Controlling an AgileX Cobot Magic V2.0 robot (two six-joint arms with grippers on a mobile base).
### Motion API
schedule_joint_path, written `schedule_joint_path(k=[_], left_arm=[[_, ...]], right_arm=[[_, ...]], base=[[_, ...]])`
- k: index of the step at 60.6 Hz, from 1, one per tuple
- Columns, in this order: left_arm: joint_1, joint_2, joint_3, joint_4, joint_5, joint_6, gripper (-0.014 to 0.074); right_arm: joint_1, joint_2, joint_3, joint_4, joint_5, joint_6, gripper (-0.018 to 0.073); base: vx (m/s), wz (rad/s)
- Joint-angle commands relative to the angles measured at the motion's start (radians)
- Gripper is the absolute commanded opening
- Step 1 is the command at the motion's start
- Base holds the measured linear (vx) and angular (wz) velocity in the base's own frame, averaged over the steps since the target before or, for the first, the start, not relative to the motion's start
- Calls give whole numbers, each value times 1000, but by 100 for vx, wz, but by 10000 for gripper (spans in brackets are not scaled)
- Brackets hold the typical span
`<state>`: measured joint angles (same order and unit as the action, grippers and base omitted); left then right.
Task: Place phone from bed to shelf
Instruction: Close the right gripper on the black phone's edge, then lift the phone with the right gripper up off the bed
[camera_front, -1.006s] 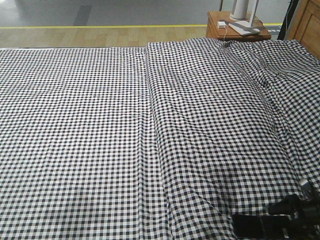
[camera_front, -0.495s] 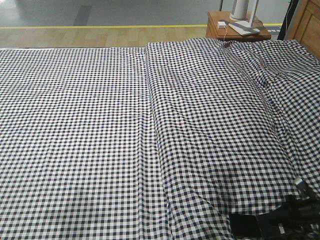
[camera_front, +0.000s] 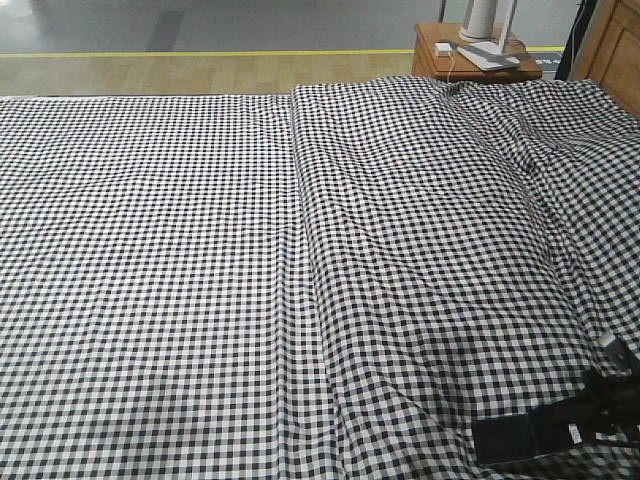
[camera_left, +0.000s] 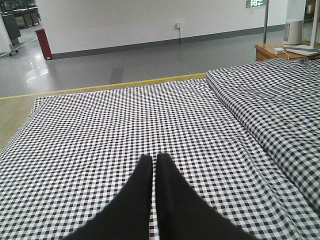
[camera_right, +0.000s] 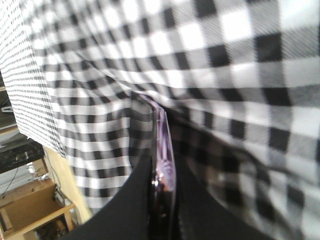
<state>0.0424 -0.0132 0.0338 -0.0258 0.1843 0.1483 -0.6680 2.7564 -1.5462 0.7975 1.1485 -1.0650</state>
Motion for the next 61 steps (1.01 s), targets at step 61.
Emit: schedule_joint_path(k=[61], left_arm=[[-4,-13,-21,-9,-72,-6,1]], right_arm=[[221,-933,314,300,140,-181,-3]], base=[[0,0]])
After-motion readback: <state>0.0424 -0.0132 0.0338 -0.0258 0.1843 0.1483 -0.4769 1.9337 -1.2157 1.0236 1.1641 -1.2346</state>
